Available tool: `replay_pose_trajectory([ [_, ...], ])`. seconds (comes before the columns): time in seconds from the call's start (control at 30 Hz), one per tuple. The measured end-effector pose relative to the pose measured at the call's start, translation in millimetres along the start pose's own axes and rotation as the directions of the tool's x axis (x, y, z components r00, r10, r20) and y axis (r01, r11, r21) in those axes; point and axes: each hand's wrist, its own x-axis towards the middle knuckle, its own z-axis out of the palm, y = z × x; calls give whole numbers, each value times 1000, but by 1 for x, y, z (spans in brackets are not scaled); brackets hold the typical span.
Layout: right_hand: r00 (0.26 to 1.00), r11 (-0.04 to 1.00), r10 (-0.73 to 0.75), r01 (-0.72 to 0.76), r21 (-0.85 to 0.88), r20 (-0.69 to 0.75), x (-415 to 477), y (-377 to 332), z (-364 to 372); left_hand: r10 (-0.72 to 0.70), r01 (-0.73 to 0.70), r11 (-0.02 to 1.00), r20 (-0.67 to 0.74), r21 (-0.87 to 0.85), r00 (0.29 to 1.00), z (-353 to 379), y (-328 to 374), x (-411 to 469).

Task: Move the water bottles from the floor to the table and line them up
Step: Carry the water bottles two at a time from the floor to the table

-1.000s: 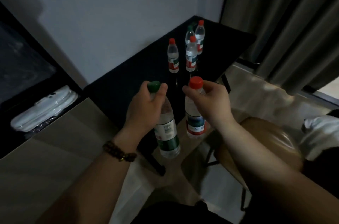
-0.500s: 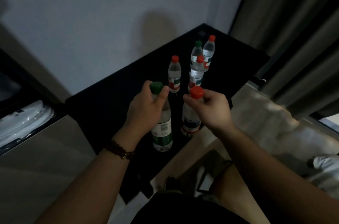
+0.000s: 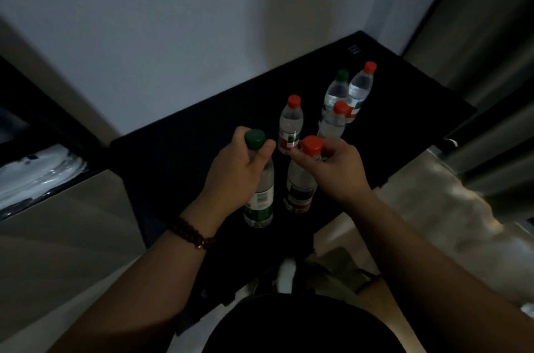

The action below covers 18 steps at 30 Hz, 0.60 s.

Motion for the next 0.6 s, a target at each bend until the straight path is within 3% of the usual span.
replay_pose_trajectory([
  [0.3,952,991,-134,123,56,275,80,43,-26,-135,141,989,-122,49,983,36,16,33],
  [0.43,865,966,-245,254,39,438,113,62,-61,-269,274,962,-207,-3,941,72,37,51],
  [0.6,774,949,-274,313,30,571,156,82,-107,-210,228,973,-253,45,945,112,62,70],
])
